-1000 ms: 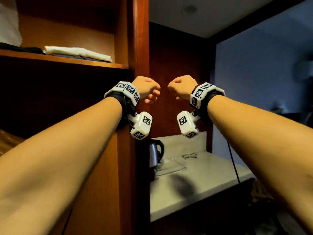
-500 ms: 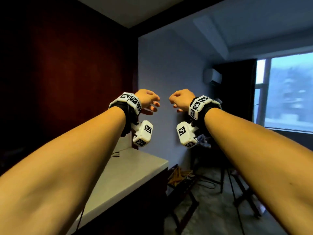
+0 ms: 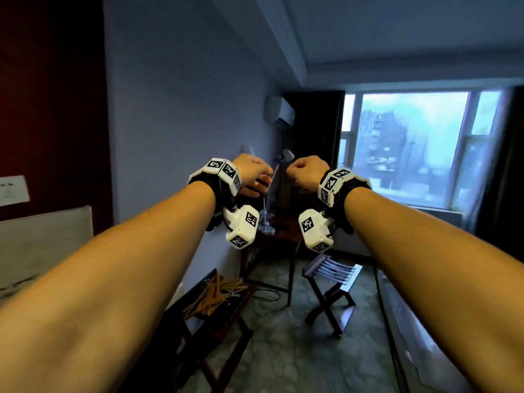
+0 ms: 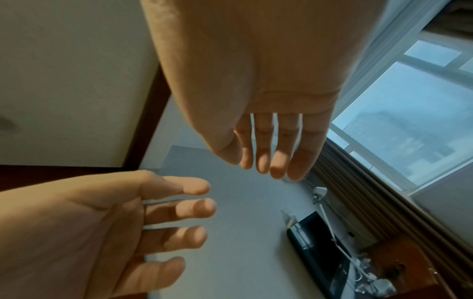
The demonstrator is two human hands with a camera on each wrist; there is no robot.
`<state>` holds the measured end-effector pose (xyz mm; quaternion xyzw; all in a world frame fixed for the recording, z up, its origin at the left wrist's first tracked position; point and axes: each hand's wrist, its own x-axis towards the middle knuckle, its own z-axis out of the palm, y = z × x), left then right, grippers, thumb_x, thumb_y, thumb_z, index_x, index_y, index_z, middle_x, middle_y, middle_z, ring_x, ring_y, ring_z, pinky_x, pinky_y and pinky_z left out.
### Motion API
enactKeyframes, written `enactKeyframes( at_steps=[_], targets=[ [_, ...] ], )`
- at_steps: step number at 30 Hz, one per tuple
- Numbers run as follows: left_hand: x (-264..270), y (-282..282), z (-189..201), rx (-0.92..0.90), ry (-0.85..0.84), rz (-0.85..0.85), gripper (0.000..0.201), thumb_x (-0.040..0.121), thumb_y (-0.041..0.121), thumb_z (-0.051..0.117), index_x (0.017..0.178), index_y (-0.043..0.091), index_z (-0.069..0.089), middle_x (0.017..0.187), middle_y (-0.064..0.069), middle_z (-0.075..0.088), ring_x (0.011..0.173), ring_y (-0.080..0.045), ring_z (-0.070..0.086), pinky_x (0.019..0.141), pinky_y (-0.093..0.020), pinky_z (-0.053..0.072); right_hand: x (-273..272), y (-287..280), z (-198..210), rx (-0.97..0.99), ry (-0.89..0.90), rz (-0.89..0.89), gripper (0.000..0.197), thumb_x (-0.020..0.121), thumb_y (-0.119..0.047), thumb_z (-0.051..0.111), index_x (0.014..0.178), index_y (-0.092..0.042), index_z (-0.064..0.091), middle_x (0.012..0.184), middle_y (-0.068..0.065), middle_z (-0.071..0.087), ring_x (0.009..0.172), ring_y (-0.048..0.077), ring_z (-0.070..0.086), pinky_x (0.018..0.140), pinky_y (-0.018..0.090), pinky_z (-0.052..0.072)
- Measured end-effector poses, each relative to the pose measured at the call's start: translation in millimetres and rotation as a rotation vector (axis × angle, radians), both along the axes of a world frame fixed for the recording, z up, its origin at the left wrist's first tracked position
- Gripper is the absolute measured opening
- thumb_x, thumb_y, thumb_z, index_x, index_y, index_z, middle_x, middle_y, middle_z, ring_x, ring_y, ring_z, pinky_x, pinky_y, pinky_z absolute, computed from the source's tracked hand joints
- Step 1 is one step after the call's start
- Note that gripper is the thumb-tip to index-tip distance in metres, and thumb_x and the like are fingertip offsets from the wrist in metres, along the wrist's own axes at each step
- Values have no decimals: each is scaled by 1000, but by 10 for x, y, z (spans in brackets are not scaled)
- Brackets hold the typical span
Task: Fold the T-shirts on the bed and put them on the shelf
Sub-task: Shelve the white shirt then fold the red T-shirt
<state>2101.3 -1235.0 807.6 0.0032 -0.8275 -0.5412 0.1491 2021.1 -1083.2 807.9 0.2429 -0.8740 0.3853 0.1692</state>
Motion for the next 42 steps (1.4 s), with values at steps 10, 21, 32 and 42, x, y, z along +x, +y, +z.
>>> enactKeyframes(
  at_steps=[10, 21, 32, 42],
  targets=[
    [-2459, 9, -300, -31, -71, -234, 15, 96, 16, 49, 99, 13, 63, 82, -5, 64, 62, -17, 58, 60, -30, 53, -1949, 195, -403, -106, -144, -237, 18, 89, -25, 60, 88, -11, 71, 94, 16, 71, 84, 27, 68, 78, 48, 59],
    [-5162, 1097, -681, -78, -147, -460, 24, 94, 20, 56, 112, 8, 64, 86, -6, 65, 66, -19, 61, 59, -28, 54, -4145, 1357, -732, -121, -249, -458, 13, 91, -25, 60, 89, -15, 67, 100, 18, 70, 96, 35, 68, 83, 49, 58],
    [-8096, 2452, -767, -147, -270, -566, 16, 95, 22, 55, 102, 12, 65, 94, -7, 70, 79, -26, 67, 69, -35, 56, -6996, 2967, -902, -150, -411, -445, 26, 95, -26, 55, 115, -11, 63, 101, 7, 64, 82, 21, 60, 67, 29, 49],
    [-10628, 3813, -1129, -202, -329, -697, 21, 98, 26, 50, 98, 12, 66, 96, -5, 71, 84, -25, 68, 73, -35, 55, -9242, 4239, -1240, -165, -507, -556, 34, 99, -36, 49, 98, -8, 68, 86, 4, 63, 75, 22, 59, 64, 26, 44]
  ],
)
